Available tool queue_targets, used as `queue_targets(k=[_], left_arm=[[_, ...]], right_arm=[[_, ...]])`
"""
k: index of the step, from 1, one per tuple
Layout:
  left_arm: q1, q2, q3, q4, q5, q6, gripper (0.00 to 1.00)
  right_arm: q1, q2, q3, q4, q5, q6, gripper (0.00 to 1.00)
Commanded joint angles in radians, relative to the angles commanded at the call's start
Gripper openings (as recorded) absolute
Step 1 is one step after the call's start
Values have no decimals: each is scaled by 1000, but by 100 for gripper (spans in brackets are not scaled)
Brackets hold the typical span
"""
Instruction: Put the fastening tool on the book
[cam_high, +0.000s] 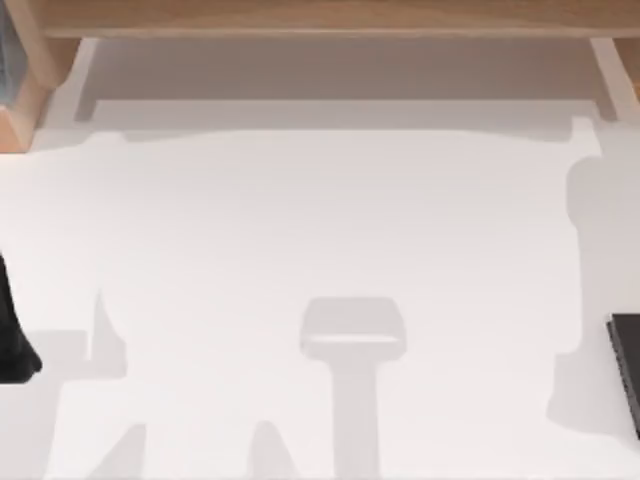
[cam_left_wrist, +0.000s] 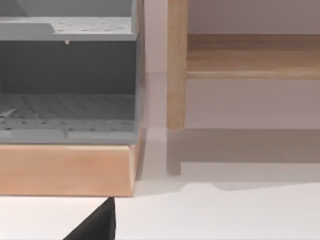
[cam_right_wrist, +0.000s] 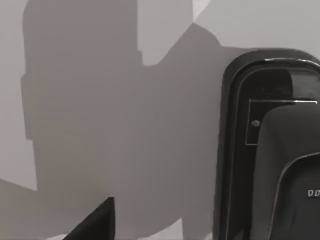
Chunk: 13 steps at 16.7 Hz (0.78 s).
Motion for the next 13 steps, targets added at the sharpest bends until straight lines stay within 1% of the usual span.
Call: queue_targets(k=[13], left_arm=[[0,0,0,0,0,0,100]], right_arm=[[0,0,0,0,0,0,2]])
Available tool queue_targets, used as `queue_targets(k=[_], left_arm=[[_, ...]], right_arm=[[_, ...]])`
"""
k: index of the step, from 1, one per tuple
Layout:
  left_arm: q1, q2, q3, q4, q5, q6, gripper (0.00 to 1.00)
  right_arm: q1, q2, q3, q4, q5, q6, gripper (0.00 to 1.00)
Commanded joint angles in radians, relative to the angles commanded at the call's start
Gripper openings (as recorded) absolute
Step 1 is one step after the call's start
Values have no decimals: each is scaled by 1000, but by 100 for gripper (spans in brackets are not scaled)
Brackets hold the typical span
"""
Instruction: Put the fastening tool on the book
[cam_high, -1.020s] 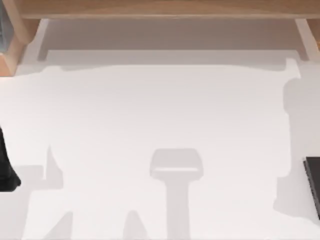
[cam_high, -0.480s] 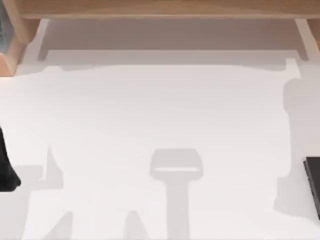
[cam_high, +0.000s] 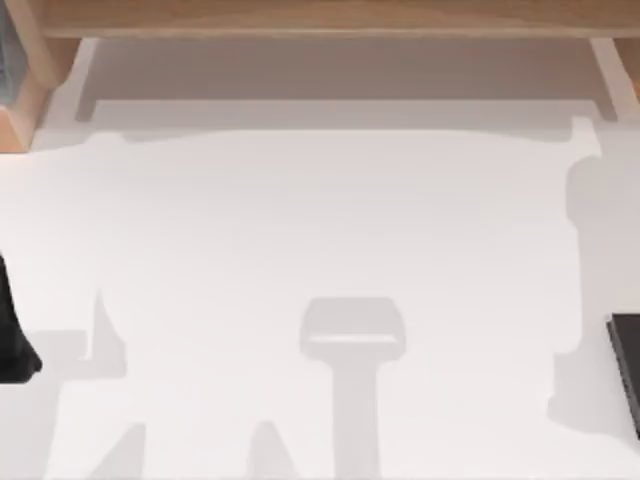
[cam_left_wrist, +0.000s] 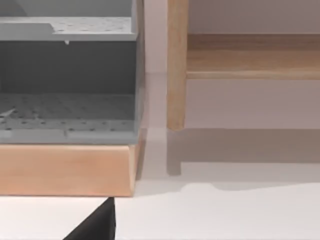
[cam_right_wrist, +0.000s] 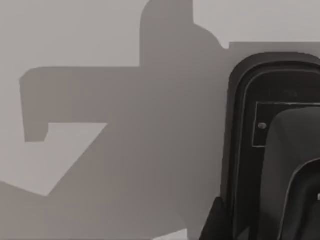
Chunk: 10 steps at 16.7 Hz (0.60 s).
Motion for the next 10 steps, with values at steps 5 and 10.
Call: queue_targets(k=[5,10], left_arm=[[0,0,0,0,0,0,100],[0,0,0,0,0,0,100]], right_arm=[[0,0,0,0,0,0,0],[-4,-1,0,0,0,1,0]])
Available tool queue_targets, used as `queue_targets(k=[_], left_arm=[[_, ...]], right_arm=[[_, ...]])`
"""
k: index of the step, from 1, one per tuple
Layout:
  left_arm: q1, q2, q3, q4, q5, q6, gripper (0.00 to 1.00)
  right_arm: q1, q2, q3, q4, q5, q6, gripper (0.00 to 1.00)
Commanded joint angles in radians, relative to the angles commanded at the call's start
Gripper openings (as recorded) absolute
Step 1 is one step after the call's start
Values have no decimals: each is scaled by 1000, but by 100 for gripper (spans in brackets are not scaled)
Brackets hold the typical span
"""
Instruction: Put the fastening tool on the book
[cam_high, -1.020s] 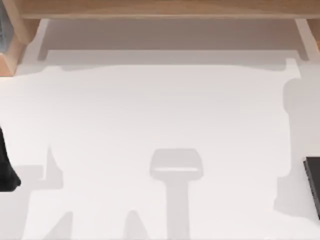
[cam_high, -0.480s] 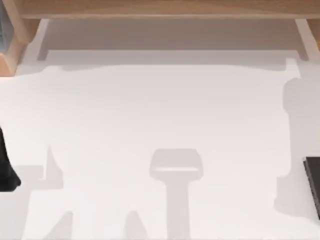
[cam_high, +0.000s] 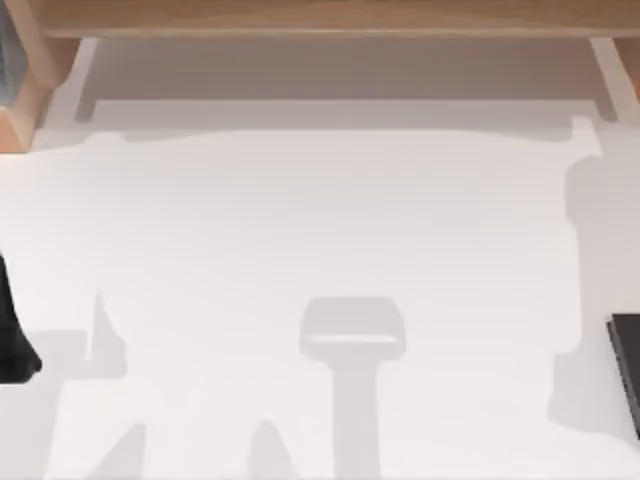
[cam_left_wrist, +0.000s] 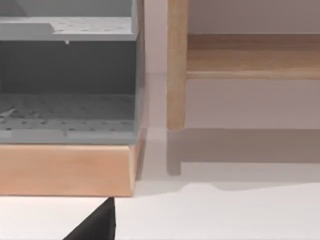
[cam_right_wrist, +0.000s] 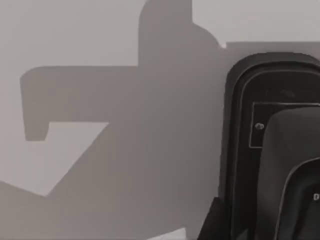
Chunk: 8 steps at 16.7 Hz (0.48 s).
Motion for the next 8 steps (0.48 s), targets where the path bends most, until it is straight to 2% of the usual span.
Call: queue_targets(k=[4,8], left_arm=[[0,0,0,0,0,0,100],[0,0,0,0,0,0,100]], right_arm=[[-5,-79,-35,-4,2,1,0],[2,-240,-190,22,12,24,0]])
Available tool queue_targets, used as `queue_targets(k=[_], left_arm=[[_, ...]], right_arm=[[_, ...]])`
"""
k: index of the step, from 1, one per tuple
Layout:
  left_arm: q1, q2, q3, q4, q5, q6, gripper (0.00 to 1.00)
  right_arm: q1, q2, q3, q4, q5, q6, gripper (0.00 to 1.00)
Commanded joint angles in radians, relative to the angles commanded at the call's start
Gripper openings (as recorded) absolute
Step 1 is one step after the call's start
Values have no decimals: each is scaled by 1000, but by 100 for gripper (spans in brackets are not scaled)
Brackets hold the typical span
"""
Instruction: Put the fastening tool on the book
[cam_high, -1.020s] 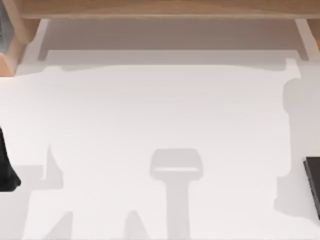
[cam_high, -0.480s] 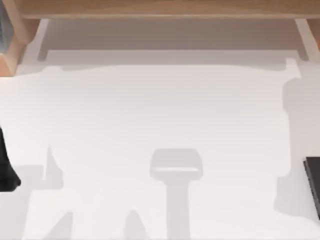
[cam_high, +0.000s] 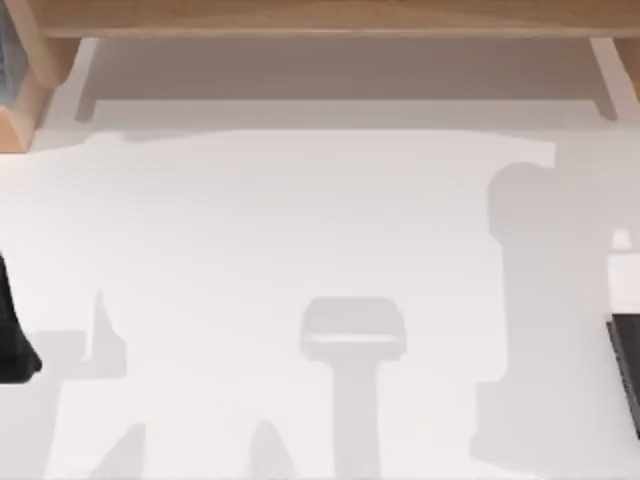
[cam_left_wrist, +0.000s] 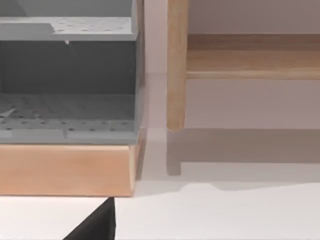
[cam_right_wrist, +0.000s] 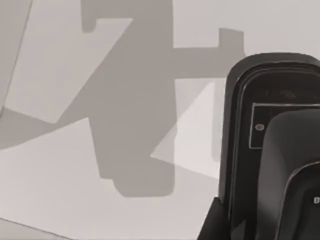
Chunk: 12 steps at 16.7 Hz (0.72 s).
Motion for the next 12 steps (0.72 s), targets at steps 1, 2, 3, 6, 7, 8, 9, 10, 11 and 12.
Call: queue_targets(k=[1,2,3,6,7,8,9,10,11,12], left_arm=[[0,0,0,0,0,0,100],[0,0,0,0,0,0,100],[0,0,0,0,0,0,100],[0,0,0,0,0,0,100],[0,0,0,0,0,0,100],[0,0,0,0,0,0,100],[0,0,0,0,0,0,100],[0,0,0,0,0,0,100],[0,0,0,0,0,0,100],[0,0,0,0,0,0,100]], right_arm=[[3,-48,-53,13,3,10,0],[8,-100,-113,30,7,22,0],[13,-155,-177,49,10,36,0],[30,-329,-392,118,20,84,0],[36,-391,-471,144,24,102,0],[42,-454,-552,171,28,121,0],[50,-517,-637,200,31,141,0],[58,-582,-724,230,34,162,0],[67,-646,-812,261,36,184,0],[76,-710,-902,293,39,206,0]])
